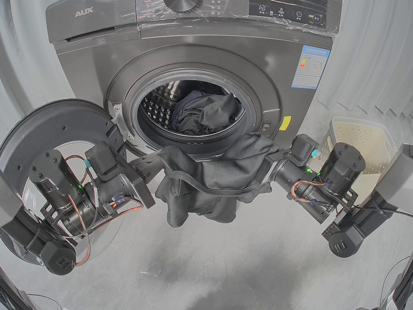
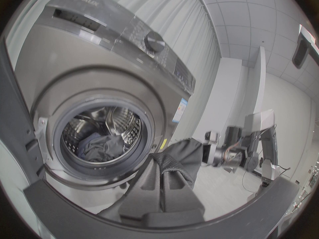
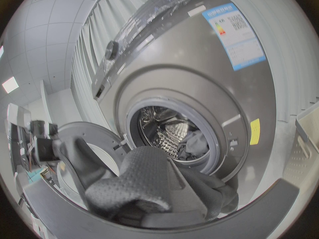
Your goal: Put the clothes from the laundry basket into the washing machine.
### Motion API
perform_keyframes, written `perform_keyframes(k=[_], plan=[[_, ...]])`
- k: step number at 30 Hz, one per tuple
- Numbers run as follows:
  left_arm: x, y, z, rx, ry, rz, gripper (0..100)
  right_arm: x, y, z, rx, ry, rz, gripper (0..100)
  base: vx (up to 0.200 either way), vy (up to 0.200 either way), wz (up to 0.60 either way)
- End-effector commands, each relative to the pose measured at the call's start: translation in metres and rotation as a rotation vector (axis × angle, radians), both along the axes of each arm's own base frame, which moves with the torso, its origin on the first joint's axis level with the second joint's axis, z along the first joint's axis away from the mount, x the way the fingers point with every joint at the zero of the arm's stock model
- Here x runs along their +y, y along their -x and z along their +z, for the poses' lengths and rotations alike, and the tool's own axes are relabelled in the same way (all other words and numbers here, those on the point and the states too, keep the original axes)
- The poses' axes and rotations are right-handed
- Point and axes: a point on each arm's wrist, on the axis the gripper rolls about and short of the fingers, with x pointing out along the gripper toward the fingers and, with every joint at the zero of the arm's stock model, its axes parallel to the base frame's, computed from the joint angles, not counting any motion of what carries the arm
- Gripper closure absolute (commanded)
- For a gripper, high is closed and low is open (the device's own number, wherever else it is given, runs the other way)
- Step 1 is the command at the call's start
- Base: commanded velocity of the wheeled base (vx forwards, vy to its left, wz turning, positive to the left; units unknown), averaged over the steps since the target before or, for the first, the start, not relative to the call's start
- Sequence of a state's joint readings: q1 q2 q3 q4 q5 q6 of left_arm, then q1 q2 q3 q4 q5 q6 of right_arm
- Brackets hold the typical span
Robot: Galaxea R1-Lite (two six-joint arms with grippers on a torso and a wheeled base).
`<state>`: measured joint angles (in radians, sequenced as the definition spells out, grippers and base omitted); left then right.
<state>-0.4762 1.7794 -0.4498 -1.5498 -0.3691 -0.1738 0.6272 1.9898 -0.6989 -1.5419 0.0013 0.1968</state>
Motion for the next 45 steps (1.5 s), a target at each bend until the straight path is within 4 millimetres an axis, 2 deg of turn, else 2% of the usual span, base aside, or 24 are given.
perform_keyframes(k=[1, 6, 7, 11, 14, 15, 16, 20, 28, 35, 42, 45], plan=[[-0.007, -0.009, -0.027, 0.078, -0.054, -0.004, 100, -0.005, 0.012, 0.023, -0.053, -0.04, 0.008, 100, 0.0, 0.0, 0.0], [-0.007, -0.011, -0.039, 0.086, -0.103, 0.0, 100, -0.005, 0.012, 0.024, -0.055, -0.043, 0.012, 100, 0.0, 0.0, 0.0], [-0.006, -0.01, -0.04, 0.089, -0.11, -0.002, 0, -0.005, 0.012, 0.024, -0.055, -0.042, 0.013, 100, 0.0, 0.0, 0.0], [-0.006, -0.009, -0.043, 0.103, -0.113, -0.005, 0, -0.005, 0.012, 0.024, -0.055, -0.042, 0.013, 100, 0.0, 0.0, 0.0], [-0.006, -0.004, -0.064, 0.178, -0.162, -0.017, 0, -0.004, 0.012, 0.025, -0.059, -0.045, 0.016, 100, 0.0, 0.0, 0.0], [-0.006, -0.003, -0.065, 0.182, -0.166, -0.017, 0, -0.004, 0.012, 0.025, -0.059, -0.045, 0.016, 100, 0.0, 0.0, 0.0], [-0.007, 0.0, -0.077, 0.214, -0.204, -0.03, 0, -0.004, 0.012, 0.026, -0.063, -0.049, 0.013, 100, 0.0, 0.0, 0.0], [-0.007, 0.008, -0.099, 0.224, -0.32, -0.051, 0, -0.009, 0.011, 0.031, -0.073, -0.063, 0.001, 100, 0.0, 0.0, 0.0], [0.0, 0.03, -0.115, 0.267, -0.401, -0.182, 0, -0.013, 0.009, 0.035, -0.083, -0.069, -0.012, 100, 0.0, 0.0, 0.0], [-0.001, 0.029, -0.115, 0.246, -0.41, -0.197, 0, -0.011, 0.014, 0.037, -0.088, -0.075, 0.0, 100, 0.0, 0.0, 0.0], [-0.006, 0.003, -0.096, 0.146, -0.338, -0.132, 0, -0.009, 0.02, 0.038, -0.081, -0.077, -0.001, 100, 0.0, 0.0, 0.0], [-0.009, -0.005, -0.088, 0.119, -0.309, -0.124, 0, 0.0, 0.026, 0.041, -0.087, -0.089, 0.031, 100, 0.0, 0.0, 0.0]])
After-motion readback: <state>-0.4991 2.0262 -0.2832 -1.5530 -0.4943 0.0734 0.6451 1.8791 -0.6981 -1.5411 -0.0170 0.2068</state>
